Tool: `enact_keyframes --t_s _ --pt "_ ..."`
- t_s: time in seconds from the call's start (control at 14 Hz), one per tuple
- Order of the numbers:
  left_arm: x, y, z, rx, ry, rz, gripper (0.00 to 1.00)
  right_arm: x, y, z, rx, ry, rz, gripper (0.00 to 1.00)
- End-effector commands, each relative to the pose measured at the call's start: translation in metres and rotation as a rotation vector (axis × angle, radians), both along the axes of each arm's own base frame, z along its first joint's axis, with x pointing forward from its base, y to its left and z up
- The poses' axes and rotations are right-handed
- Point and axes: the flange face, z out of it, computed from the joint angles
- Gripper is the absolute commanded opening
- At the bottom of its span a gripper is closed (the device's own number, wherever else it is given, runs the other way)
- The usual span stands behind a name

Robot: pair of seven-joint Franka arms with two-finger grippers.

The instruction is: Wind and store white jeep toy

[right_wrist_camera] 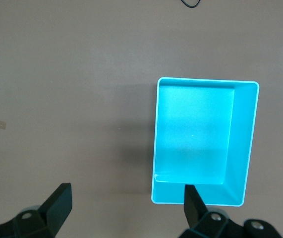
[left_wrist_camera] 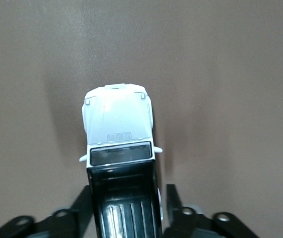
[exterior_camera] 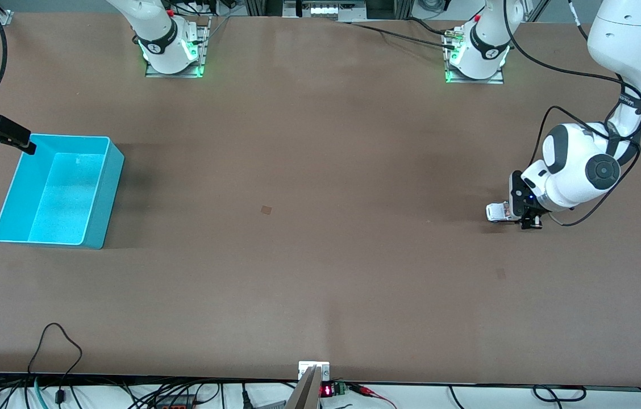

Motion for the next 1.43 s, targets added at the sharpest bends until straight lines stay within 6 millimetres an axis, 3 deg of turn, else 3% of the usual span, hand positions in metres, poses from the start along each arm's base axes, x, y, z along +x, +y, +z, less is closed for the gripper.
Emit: enact_keyframes --t_s 0.0,0.29,0.64,1.36 --pt "-0.002 0.001 0.005 -0.002 -0.010 -0.021 0.57 -0.002 0.002 0.007 0.003 -0.001 -0.006 1.00" --pt "-0.002 -0.004 0.004 -0.007 -0.001 -0.017 0.42 -0.002 0.002 0.007 0.003 -0.001 -0.006 1.00" --pt "-0.001 -0.025 0.005 -0.016 0.000 0.036 0.38 -0.002 0.002 0.006 0.005 0.001 -0.006 1.00" --pt "-0.002 -0.024 0.004 -0.007 0.013 0.025 0.34 -0.002 0.002 0.006 0.005 0.001 -0.006 1.00"
